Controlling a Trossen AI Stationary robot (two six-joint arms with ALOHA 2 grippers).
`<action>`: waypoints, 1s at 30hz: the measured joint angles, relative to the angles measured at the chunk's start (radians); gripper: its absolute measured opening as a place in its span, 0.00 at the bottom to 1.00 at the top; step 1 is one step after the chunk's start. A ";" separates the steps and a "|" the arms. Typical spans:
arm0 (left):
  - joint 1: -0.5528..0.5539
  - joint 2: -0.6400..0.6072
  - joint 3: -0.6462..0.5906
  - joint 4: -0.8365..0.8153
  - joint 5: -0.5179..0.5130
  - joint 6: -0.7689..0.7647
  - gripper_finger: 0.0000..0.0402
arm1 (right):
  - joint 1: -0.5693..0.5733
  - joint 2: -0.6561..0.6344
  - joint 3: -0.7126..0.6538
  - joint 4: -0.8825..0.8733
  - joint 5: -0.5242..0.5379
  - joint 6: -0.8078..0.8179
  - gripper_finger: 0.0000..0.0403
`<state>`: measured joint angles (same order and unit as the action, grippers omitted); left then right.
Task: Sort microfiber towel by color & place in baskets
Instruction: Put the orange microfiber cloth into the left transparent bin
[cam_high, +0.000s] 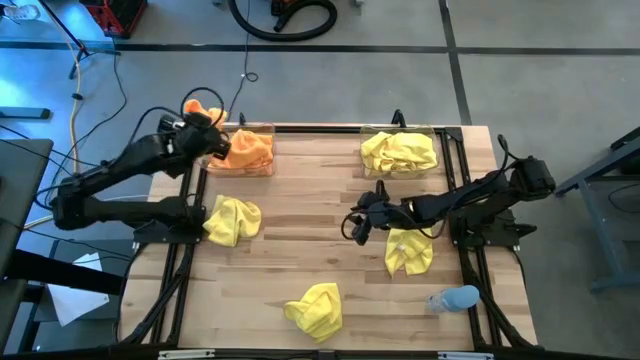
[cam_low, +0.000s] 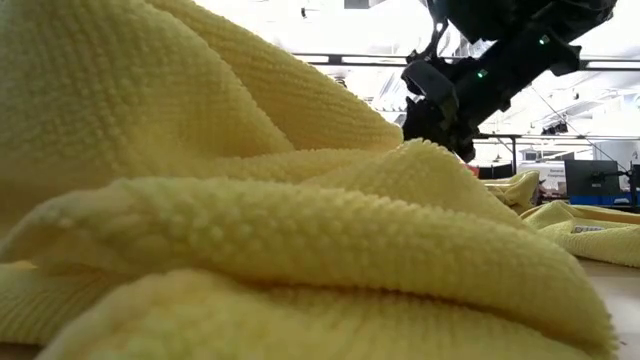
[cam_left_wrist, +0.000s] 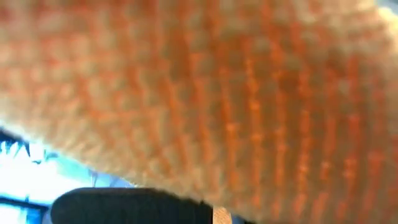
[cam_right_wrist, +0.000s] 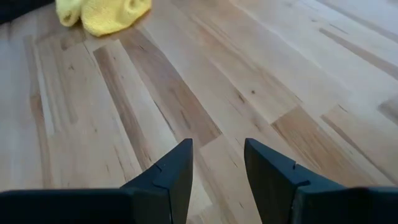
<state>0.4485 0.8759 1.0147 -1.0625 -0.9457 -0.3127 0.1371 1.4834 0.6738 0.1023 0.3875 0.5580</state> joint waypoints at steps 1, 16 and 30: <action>0.030 0.003 -0.028 0.023 0.018 0.000 0.00 | 0.000 0.000 0.003 0.003 -0.006 -0.008 0.34; 0.351 0.110 -0.348 0.388 0.402 -0.060 0.00 | 0.000 0.000 0.076 0.008 -0.108 -0.129 0.34; 0.402 0.202 -0.364 0.339 0.529 -0.133 0.19 | 0.000 0.000 0.077 -0.062 -0.113 -0.132 0.34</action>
<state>0.8509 1.0780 0.6506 -0.7230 -0.4172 -0.4457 0.1371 1.4830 0.7509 0.0398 0.2745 0.4257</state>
